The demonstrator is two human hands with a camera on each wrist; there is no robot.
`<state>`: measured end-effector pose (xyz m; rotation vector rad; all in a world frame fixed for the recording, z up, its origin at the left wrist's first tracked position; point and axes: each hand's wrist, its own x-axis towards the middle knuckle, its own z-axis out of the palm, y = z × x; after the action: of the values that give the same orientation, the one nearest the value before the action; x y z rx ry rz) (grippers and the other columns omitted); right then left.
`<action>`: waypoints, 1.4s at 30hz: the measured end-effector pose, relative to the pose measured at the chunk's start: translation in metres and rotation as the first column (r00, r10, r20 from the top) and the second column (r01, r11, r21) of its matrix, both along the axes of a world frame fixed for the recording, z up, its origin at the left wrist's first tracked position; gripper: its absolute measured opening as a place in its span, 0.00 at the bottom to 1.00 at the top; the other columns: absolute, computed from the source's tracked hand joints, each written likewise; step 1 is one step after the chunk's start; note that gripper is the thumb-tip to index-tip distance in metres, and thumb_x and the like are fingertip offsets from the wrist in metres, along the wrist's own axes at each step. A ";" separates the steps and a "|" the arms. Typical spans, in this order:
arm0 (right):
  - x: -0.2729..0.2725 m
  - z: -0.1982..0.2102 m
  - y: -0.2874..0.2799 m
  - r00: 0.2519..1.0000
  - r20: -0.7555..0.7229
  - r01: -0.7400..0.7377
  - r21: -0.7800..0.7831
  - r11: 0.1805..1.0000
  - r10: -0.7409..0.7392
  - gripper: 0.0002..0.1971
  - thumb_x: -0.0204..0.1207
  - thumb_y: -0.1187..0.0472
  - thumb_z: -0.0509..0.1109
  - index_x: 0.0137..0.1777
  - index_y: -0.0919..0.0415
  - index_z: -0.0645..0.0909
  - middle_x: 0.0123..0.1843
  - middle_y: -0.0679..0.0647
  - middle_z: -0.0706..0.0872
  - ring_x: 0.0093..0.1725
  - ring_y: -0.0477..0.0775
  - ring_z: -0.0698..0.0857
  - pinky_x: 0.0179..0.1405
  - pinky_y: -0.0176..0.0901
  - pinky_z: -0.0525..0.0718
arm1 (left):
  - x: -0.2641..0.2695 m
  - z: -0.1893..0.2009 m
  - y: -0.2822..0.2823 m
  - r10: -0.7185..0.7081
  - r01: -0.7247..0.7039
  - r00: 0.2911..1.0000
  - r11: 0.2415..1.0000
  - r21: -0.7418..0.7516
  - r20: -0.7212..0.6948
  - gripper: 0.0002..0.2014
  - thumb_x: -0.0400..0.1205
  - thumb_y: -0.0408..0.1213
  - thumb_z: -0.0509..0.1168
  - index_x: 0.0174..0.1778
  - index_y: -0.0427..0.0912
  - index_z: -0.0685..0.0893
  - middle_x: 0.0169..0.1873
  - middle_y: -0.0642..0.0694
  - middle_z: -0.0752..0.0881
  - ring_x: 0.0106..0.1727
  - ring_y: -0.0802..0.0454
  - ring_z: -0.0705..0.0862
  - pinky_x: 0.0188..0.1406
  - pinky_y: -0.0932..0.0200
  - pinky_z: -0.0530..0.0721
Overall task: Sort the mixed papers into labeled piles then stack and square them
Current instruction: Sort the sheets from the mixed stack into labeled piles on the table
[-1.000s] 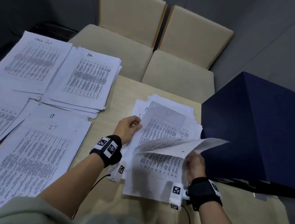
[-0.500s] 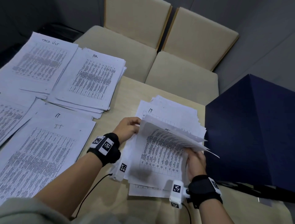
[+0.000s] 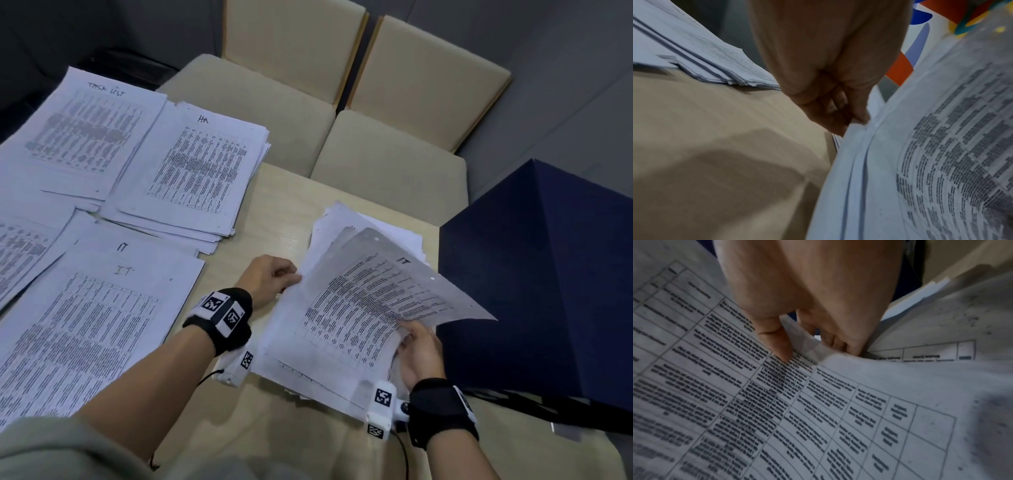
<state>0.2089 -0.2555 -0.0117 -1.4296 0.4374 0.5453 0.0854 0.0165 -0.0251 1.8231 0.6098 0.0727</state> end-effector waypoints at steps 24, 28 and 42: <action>-0.006 0.004 0.007 1.000 -0.020 0.021 0.015 1.000 -0.020 0.09 0.78 0.77 0.63 0.41 0.66 0.80 0.40 0.61 0.87 0.35 0.53 0.88 0.29 0.37 0.86 | 0.008 -0.005 -0.007 0.184 -0.083 0.945 0.934 0.347 -0.269 0.10 0.75 0.42 0.76 0.37 0.43 0.81 0.36 0.45 0.86 0.38 0.47 0.82 0.33 0.61 0.73; -0.005 0.001 0.005 0.999 -0.026 0.030 0.050 0.998 -0.028 0.08 0.77 0.78 0.63 0.44 0.67 0.80 0.41 0.62 0.87 0.36 0.55 0.88 0.29 0.38 0.86 | 0.008 0.004 -0.010 0.075 0.132 0.961 0.723 0.678 -0.266 0.13 0.82 0.42 0.66 0.33 0.46 0.73 0.32 0.50 0.81 0.35 0.44 0.80 0.29 0.57 0.70; -0.001 -0.004 0.001 0.999 -0.043 -0.014 0.032 0.999 0.015 0.09 0.76 0.76 0.61 0.43 0.65 0.79 0.38 0.61 0.86 0.38 0.59 0.87 0.39 0.48 0.85 | -0.002 0.005 -0.007 -0.155 0.143 0.988 0.930 0.340 0.009 0.12 0.78 0.26 0.66 0.34 0.49 0.85 0.40 0.56 0.91 0.41 0.57 0.87 0.44 0.62 0.81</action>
<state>0.2081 -0.2542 -0.0154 -1.3937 0.4508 0.5930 0.0834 0.0099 -0.0196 2.1924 0.4504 0.1131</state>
